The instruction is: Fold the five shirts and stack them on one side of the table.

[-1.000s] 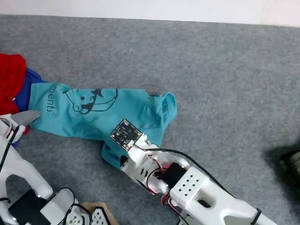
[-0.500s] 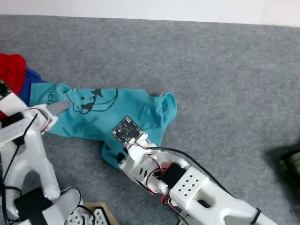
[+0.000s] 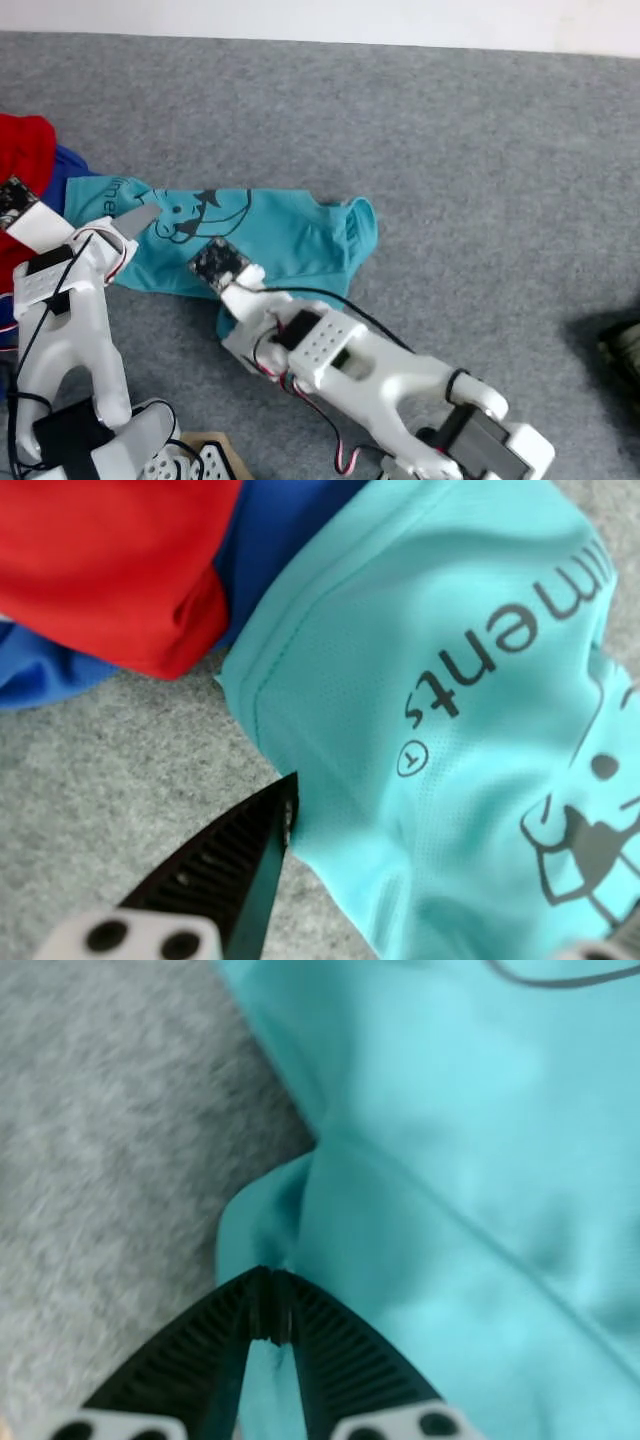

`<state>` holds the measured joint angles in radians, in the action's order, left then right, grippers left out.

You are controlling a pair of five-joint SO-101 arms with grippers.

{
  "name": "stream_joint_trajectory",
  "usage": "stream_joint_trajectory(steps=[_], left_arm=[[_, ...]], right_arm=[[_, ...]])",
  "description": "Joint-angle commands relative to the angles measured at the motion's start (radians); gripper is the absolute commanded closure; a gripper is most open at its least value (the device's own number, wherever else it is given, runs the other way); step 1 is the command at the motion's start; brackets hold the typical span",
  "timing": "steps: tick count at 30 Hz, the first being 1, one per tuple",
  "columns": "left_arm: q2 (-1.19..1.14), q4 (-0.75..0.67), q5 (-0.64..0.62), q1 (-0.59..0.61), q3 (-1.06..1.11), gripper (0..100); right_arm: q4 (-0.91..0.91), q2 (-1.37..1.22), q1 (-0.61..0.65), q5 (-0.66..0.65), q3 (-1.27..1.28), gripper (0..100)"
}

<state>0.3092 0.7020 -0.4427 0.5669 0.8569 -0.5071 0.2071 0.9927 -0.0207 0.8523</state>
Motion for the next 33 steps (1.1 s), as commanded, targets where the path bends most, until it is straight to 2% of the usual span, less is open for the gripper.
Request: stream_joint_trajectory(steps=[1,8,12,19,28,33], left_arm=[[-0.021,-0.061,-0.101,-0.015,0.007,49],[-0.22,-0.187,-0.138,-0.012,-0.001,49],[-0.197,-0.192,-0.166,-0.01,0.007,49],[-0.189,-0.192,-0.172,-0.01,0.007,49],[-0.18,-0.193,-0.172,-0.008,0.025,49],[-0.18,-0.195,-0.172,-0.008,0.025,49]], right_arm=[[0.016,-0.004,-0.042,0.006,-0.076,98.8],[0.051,-0.012,-0.119,-0.046,-0.087,98.8],[0.085,-0.013,-0.165,-0.049,-0.088,98.8],[0.088,-0.015,-0.174,-0.054,-0.087,98.4],[0.196,-0.093,-0.251,-0.14,-0.102,98.3],[0.111,-0.101,-0.236,-0.135,-0.154,98.3]])
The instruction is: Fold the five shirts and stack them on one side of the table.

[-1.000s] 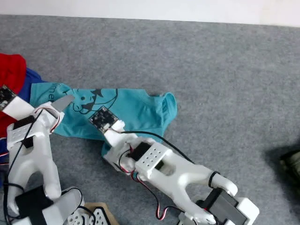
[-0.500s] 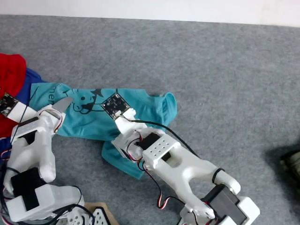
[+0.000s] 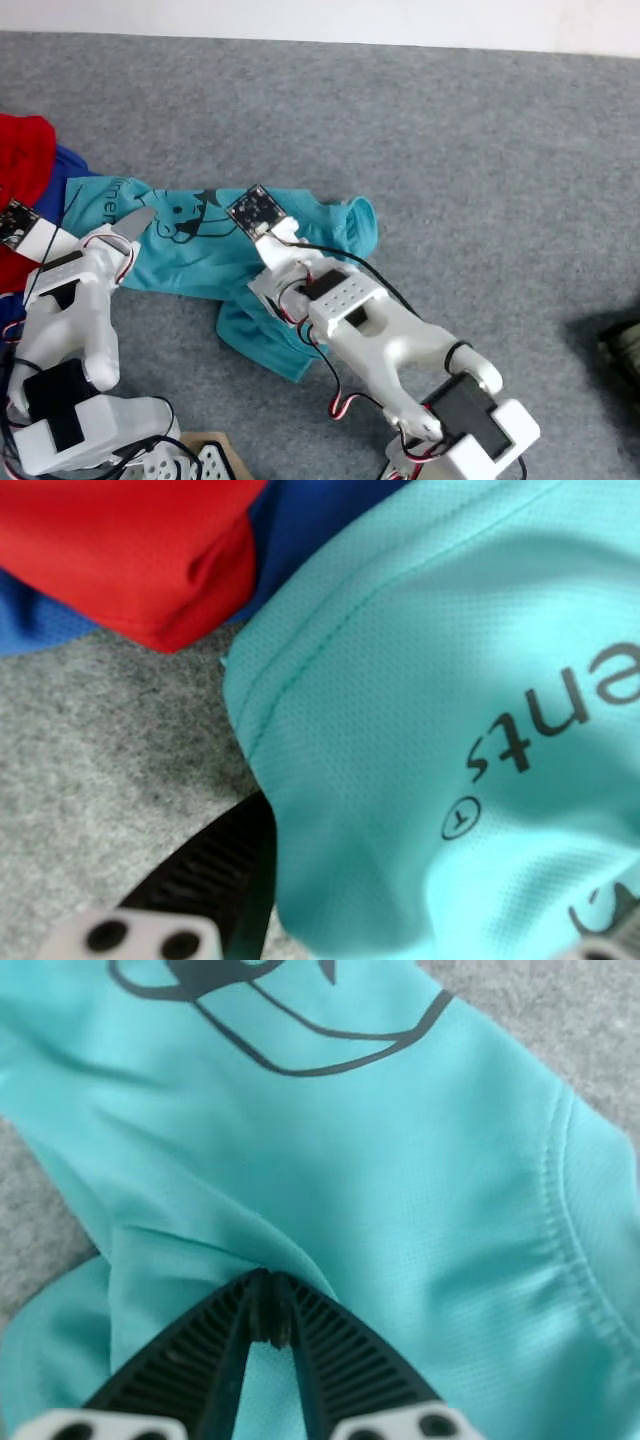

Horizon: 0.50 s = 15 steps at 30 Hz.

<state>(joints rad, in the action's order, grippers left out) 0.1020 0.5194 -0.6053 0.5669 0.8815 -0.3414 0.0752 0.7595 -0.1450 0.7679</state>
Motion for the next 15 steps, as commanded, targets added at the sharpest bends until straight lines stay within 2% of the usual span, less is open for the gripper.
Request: stream_joint_trajectory(steps=[1,8,13,15], left_arm=[[0.027,-0.012,-0.009,-0.008,0.001,49],[0.027,-0.012,-0.009,-0.008,0.001,49],[0.027,-0.012,-0.009,-0.008,0.001,49],[0.027,-0.012,-0.009,-0.008,0.001,49]], right_arm=[[-0.074,0.061,0.01,-0.009,-0.067,98.3],[-0.139,0.403,0.124,0.023,0.11,97.4],[-0.136,0.447,0.225,0.068,0.226,81.3],[-0.136,0.412,0.228,0.081,0.225,81.5]])
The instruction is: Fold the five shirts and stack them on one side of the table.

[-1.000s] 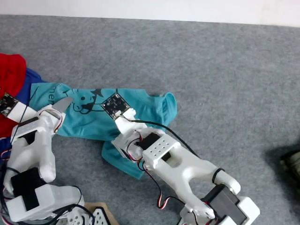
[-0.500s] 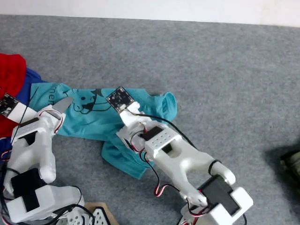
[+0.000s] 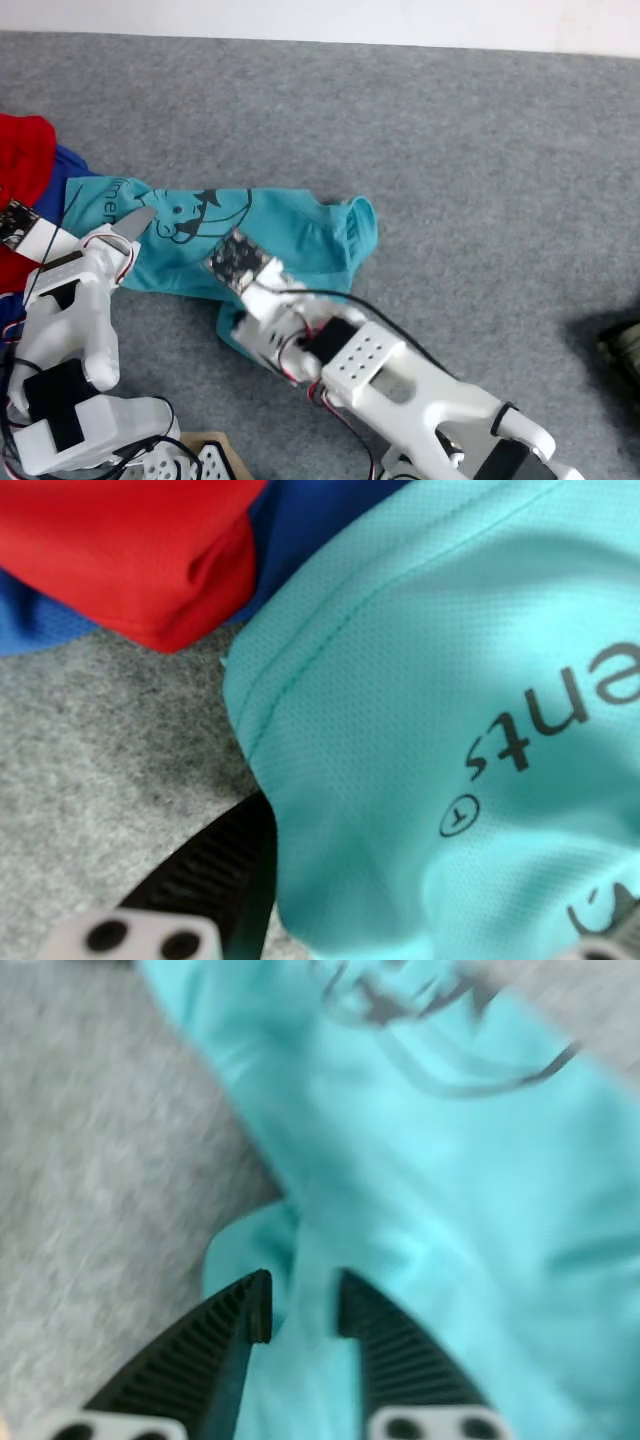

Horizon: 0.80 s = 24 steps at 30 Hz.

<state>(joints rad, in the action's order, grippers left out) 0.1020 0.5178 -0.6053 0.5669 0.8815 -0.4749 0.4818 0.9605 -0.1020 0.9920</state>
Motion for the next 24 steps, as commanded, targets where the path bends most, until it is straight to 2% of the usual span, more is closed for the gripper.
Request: stream_joint_trajectory(steps=[1,10,16,21,24], left_arm=[[0.027,-0.011,-0.009,-0.008,0.001,49],[0.027,-0.011,-0.009,-0.008,0.001,49],[0.027,-0.011,-0.009,-0.008,0.001,49],[0.027,-0.011,-0.009,-0.002,0.001,49],[0.027,-0.011,-0.009,0.007,0.001,49]], right_arm=[[0.001,-0.016,0.027,0.037,-0.001,82.4],[0.044,-0.196,-0.018,0.032,-0.079,85.5],[0.028,-0.208,-0.025,0.029,-0.081,81.0],[0.013,-0.208,-0.027,-0.023,-0.081,80.9],[0.015,-0.208,-0.044,-0.021,-0.082,88.0]])
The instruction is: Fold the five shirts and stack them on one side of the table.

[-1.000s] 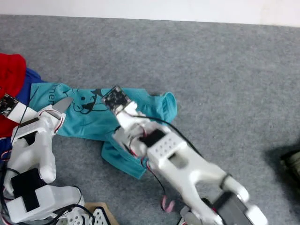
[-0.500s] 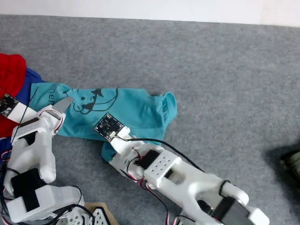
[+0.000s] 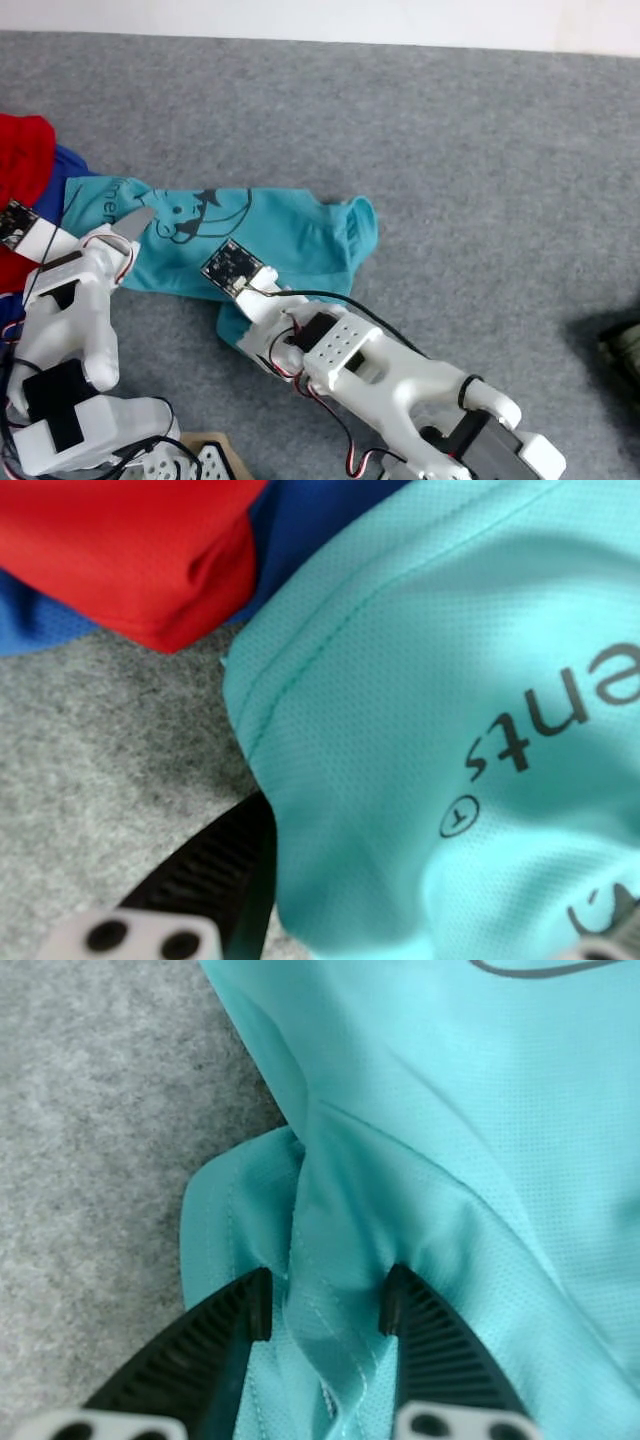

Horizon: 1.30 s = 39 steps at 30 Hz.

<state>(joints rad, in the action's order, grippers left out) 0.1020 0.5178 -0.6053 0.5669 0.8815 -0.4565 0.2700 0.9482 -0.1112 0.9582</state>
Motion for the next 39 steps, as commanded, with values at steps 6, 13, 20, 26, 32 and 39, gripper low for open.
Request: stream_joint_trajectory(steps=[6,13,20,26,32,39], left_arm=[[0.027,-0.011,-0.009,0.007,0.001,49],[0.027,-0.011,-0.009,0.005,0.001,49],[0.027,-0.011,-0.009,0.005,0.001,49],[0.027,-0.011,-0.009,0.005,0.001,49],[0.027,-0.011,-0.009,0.005,0.001,49],[0.027,-0.011,-0.009,0.005,0.001,49]], right_arm=[[-0.044,0.004,-0.085,-0.011,-0.104,98.8],[-0.104,0.004,-0.111,-0.009,-0.205,98.8],[-0.234,-0.002,-0.139,-0.009,-0.348,98.5],[-0.475,0.001,-0.14,0.029,-0.501,98.5],[-0.481,-0.059,-0.177,0.028,-0.555,98.2],[-0.355,-0.252,-0.243,0.025,-0.657,88.1]])
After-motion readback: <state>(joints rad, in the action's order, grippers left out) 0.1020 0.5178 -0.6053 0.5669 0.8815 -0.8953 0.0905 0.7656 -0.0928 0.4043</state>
